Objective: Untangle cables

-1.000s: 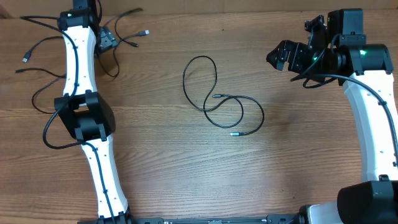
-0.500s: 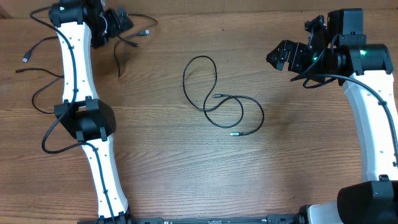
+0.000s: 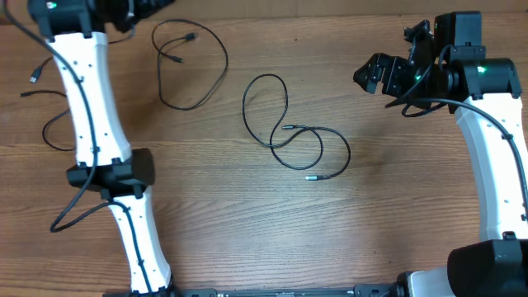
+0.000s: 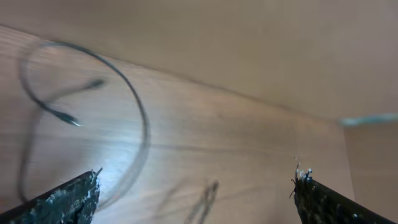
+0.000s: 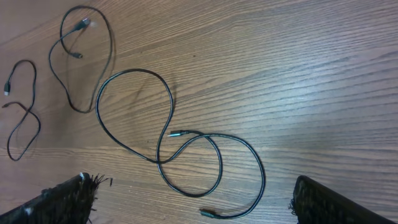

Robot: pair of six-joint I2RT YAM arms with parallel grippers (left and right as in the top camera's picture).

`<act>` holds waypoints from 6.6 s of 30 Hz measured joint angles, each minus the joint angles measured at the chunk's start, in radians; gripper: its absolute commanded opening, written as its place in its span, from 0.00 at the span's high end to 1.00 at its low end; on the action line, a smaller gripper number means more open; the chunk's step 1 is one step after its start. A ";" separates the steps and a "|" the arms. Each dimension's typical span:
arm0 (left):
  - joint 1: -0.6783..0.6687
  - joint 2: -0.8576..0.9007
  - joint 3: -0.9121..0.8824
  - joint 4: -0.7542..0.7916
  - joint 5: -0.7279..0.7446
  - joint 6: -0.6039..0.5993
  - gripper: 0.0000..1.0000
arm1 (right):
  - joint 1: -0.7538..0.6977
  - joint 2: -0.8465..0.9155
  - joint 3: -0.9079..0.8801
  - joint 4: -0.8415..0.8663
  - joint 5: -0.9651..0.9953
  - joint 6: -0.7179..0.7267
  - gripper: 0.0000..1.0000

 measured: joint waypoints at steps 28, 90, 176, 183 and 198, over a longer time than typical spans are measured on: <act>-0.463 0.001 -0.418 -0.258 -0.563 -0.359 0.00 | 0.000 0.000 0.000 0.000 0.000 0.000 0.00; -0.095 -1.027 -0.698 -0.135 -0.829 -0.229 0.96 | 0.000 0.000 0.000 0.000 0.000 0.000 0.00; 0.490 -1.231 -1.224 -0.108 -0.417 -0.220 0.96 | 0.000 0.000 0.000 0.000 0.000 0.000 0.00; 0.489 -1.188 -1.233 0.041 -0.240 -0.225 0.96 | 0.000 0.000 0.000 0.000 0.000 0.000 0.00; 0.490 -1.193 -1.183 0.061 -0.122 -0.471 0.96 | 0.000 0.000 0.000 0.000 0.000 0.000 0.00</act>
